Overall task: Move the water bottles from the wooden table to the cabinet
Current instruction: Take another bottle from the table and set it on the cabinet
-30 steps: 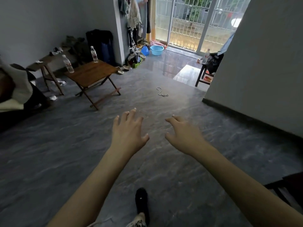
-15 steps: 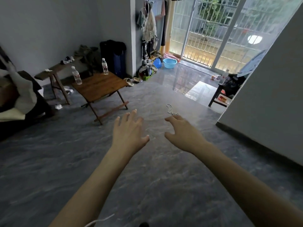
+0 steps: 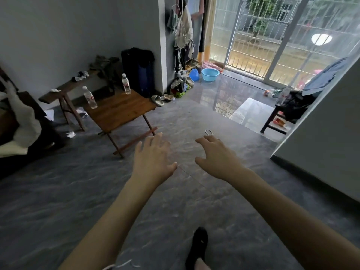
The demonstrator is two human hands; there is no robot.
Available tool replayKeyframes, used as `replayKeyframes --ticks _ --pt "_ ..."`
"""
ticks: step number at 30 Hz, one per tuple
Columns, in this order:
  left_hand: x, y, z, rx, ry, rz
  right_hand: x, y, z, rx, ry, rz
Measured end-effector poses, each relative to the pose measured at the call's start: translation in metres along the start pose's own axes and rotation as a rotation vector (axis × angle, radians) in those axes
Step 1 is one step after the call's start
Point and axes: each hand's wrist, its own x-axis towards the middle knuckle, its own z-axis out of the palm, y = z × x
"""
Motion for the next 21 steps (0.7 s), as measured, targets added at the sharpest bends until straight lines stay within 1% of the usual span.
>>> replayKeyframes --ticks 6,10,12,16,21 --pt "0.105 0.025 0.007 0.019 -0.001 -0.02 0.096 0.055 -0.022 0.006 0.024 -0.02" --pt "0.185 0.054 -0.002 0.05 0.005 0.012 0.159 0.098 -0.048 0.015 0.035 -0.01" --pt "0.225 0.068 -0.008 0.065 0.034 0.011 0.19 0.119 -0.06 0.01 0.026 -0.028" --pt "0.278 0.083 -0.02 0.123 0.069 0.017 0.236 0.146 -0.08 0.015 0.045 -0.045" --pt "0.341 0.095 -0.021 0.108 0.039 0.001 0.288 0.177 -0.088 0.02 0.05 -0.051"
